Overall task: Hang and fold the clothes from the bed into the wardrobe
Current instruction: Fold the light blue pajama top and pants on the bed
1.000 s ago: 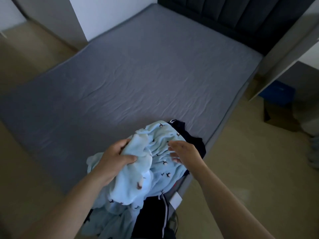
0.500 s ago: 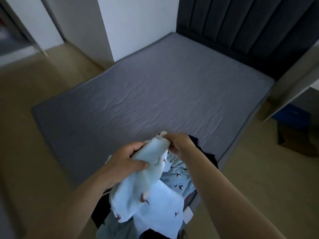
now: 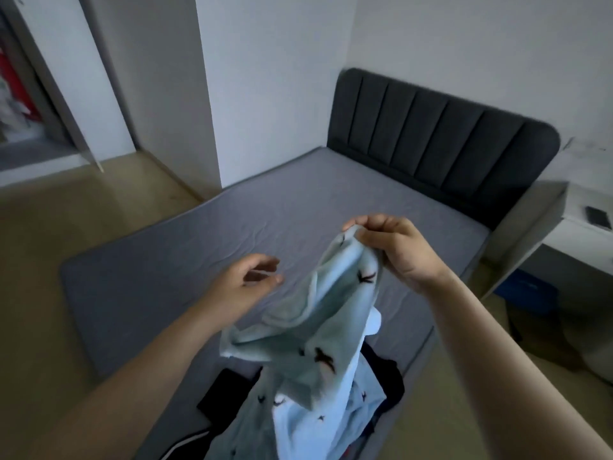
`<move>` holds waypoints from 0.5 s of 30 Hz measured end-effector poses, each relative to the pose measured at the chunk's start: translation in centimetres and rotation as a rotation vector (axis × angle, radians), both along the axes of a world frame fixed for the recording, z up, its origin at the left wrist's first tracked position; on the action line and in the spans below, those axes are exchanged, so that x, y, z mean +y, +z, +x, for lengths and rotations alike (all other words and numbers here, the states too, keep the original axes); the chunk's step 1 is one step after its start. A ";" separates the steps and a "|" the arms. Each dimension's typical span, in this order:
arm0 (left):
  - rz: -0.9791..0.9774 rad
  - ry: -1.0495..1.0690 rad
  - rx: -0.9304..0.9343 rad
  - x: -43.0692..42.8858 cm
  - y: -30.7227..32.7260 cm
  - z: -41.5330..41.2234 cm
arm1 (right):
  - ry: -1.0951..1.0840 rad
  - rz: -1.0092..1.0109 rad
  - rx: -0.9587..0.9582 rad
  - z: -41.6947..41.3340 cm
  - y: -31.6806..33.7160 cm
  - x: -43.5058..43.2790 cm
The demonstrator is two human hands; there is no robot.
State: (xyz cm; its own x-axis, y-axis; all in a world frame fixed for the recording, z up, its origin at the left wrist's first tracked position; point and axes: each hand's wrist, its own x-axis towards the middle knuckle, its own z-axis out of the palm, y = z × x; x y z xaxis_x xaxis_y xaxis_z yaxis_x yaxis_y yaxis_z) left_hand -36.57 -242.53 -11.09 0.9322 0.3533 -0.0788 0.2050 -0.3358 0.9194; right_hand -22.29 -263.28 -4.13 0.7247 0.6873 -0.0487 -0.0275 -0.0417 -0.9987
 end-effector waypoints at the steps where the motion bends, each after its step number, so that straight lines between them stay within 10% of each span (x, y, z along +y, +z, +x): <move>1: -0.011 -0.046 -0.007 -0.4 1.0 0.6 | 0.020 0.032 -0.031 -0.1 1.5 -0.1; 15: -0.158 -0.237 -0.241 -5.4 8.9 4.9 | 0.075 0.149 -0.304 -0.6 11.8 -5.2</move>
